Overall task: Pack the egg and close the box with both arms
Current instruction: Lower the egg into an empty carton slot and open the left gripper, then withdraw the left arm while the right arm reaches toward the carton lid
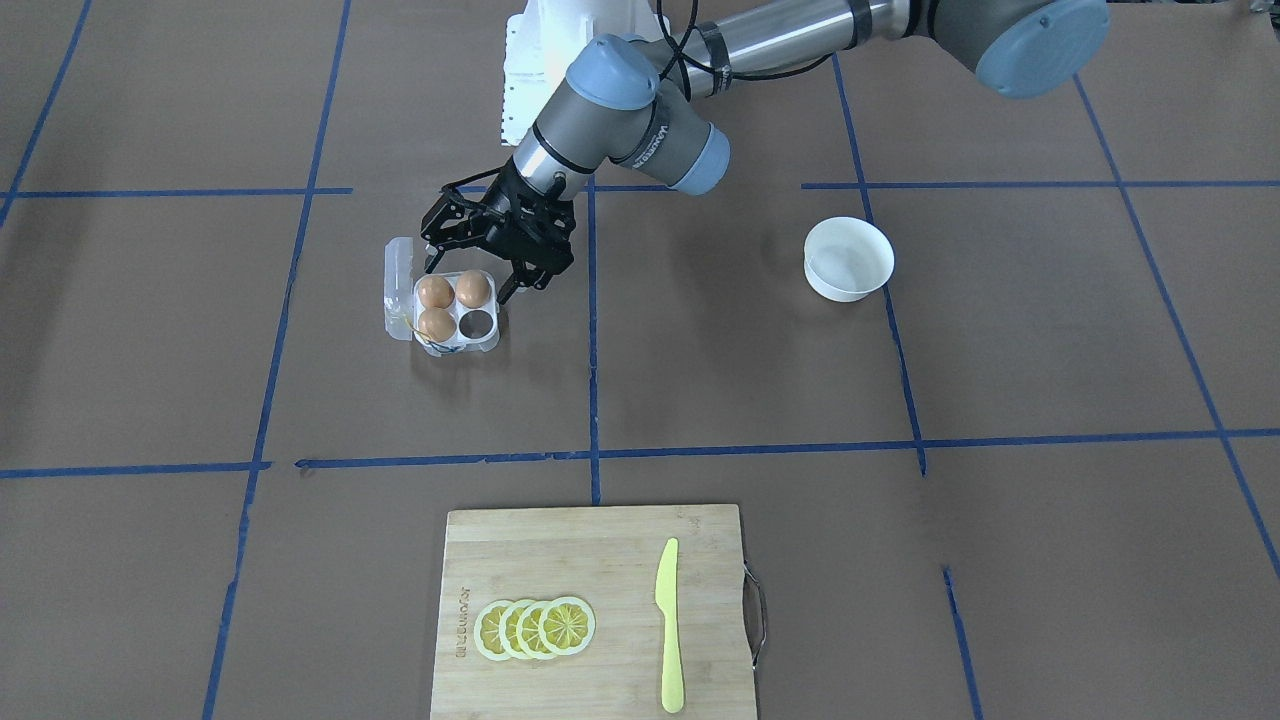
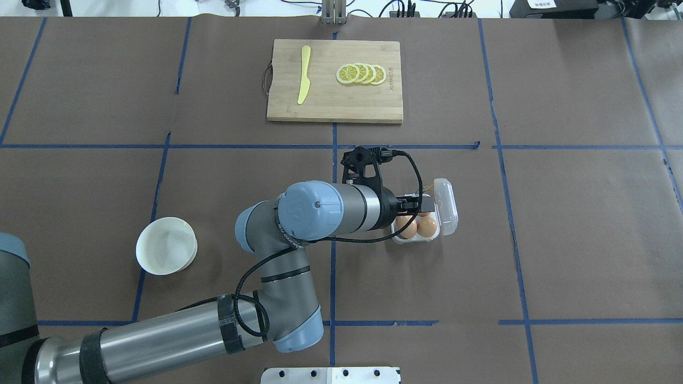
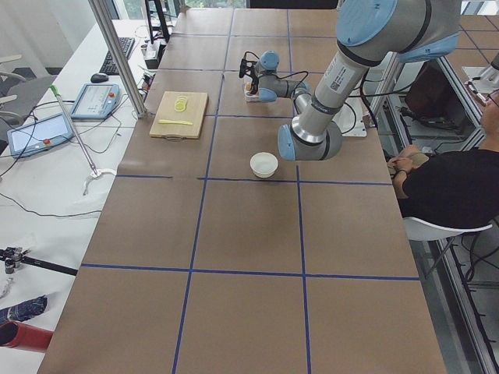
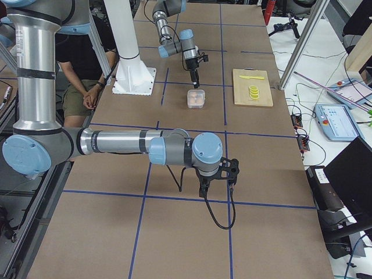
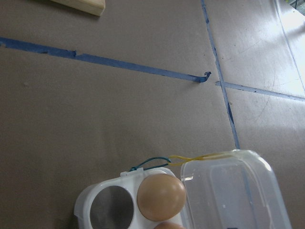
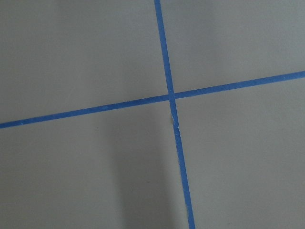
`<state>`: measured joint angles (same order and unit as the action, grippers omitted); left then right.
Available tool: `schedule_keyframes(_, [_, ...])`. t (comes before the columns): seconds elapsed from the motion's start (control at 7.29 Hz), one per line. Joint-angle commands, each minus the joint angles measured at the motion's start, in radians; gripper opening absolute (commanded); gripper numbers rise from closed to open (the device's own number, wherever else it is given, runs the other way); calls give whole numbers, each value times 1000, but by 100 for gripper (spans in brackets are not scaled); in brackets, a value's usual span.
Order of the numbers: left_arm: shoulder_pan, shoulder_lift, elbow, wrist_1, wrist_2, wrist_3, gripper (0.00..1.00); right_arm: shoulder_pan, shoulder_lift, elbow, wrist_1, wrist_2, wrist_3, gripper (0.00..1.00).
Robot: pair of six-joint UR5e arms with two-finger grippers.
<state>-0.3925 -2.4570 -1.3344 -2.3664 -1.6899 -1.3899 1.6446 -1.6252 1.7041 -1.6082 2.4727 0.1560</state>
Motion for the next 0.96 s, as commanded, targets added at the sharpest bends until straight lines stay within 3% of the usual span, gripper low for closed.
schedule_keyframes(0.0, [-80,59,-165,221,-149,12,100,-58,45,34,5,27,119,100])
schedule_keyframes(0.14, [-113,131,-268,312,-171,61,100,-130,60,63,43,29,226,100])
schedule_keyframes(0.27, [-164,168,-349,454,-203,115,100,-199,64,66,174,28,361,100])
schedule_keyframes(0.41, [-224,177,-423,596,-209,203,100,-291,64,66,342,20,570,93])
schedule_keyframes(0.69, [-358,261,-596,777,-223,313,100,-501,62,66,630,-35,892,33])
schedule_keyframes(0.82, [-462,275,-614,814,-294,380,100,-587,62,66,702,-67,949,0])
